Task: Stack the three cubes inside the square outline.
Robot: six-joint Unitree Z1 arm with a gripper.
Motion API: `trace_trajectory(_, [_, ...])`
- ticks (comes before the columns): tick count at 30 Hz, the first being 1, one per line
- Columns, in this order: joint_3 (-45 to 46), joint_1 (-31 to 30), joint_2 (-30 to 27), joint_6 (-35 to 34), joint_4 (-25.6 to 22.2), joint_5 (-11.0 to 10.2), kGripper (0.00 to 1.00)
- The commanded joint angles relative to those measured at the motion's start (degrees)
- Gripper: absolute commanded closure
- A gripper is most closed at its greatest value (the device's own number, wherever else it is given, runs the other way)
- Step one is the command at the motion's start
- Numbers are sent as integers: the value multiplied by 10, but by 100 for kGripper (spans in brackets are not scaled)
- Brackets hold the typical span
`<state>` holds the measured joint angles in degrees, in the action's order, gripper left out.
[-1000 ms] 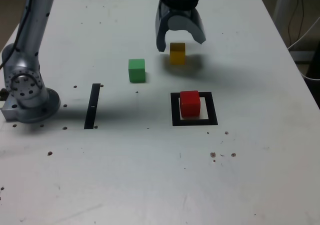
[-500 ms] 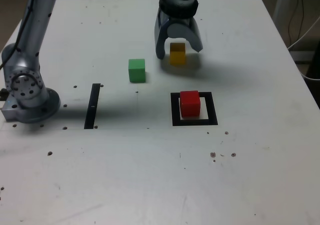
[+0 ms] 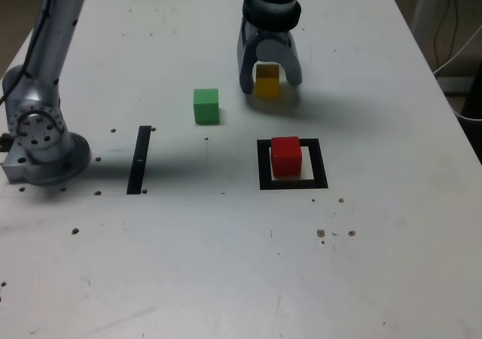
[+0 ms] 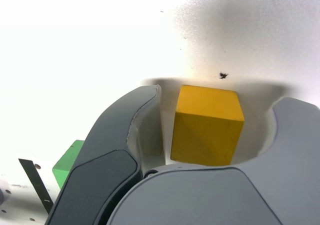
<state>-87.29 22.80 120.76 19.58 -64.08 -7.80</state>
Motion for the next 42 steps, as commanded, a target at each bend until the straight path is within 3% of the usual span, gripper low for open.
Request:
trace_trajectory(1, [-4, 1, 8, 1, -3, 2, 44])
trace_trajectory(10, [-17, 1, 8, 3, -9, 1, 67])
trace_trajectory(22, [-18, 2, 4, 5, -9, 1, 82])
trace_trajectory(30, [-29, -14, -32, -2, -42, 11, 85])
trace_trajectory(36, [-66, -76, -68, -38, -106, 14, 85])
trace_trajectory(42, [-69, -147, -85, -87, -137, 14, 85])
